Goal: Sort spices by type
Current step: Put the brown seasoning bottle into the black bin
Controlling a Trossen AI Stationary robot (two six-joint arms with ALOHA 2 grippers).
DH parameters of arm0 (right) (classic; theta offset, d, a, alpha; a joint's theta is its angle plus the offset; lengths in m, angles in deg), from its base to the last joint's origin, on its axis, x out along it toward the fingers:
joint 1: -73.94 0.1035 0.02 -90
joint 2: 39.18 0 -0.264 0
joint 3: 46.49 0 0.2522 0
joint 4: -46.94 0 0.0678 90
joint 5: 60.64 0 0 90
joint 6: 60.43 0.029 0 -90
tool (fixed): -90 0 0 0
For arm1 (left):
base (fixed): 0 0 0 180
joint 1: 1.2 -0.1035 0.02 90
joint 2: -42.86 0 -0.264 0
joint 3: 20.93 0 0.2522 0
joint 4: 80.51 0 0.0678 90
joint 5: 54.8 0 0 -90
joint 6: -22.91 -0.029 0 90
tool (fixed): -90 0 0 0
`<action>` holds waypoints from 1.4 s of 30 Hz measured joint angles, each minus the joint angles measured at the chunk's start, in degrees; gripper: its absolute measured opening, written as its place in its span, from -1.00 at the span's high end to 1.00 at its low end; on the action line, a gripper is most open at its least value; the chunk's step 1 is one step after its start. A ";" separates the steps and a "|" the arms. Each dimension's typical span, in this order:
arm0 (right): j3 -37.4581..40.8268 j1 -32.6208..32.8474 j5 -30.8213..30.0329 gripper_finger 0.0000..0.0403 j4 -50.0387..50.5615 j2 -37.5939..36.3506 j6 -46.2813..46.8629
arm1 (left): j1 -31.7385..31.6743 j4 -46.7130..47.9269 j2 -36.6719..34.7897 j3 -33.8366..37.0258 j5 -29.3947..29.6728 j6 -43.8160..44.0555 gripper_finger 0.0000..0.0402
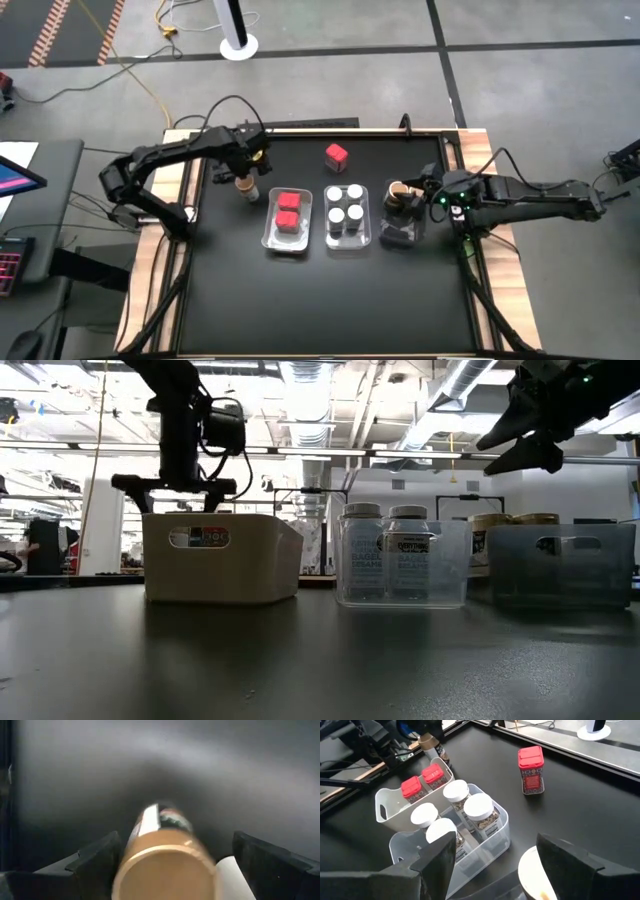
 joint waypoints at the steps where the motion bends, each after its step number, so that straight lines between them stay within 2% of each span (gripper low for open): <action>1: 0.00 -0.02 0.00 -0.50 0.08 0.00 0.00 | 0.22 0.06 0.02 0.47 -0.36 0.97 -0.82; 6: 0.00 -0.02 1.11 -0.50 0.05 0.00 0.00 | 1.39 0.17 0.00 2.82 -3.54 4.20 -0.82; 16: 0.00 0.00 1.40 -0.50 0.08 0.01 0.00 | 1.53 -1.09 -0.03 3.71 -4.36 6.96 -0.80; 30: 0.00 0.00 1.44 -0.50 0.86 0.00 0.00 | 1.15 -0.73 -0.05 3.69 -5.64 6.59 -0.34; 35: 0.00 0.00 1.46 -0.50 0.84 0.00 0.02 | 1.10 -0.43 -0.07 3.69 -6.25 -1.12 -0.34; 42: 0.00 -0.01 1.46 -0.50 0.82 0.00 0.02 | 0.94 -0.39 -0.05 3.69 -7.48 -29.78 -0.38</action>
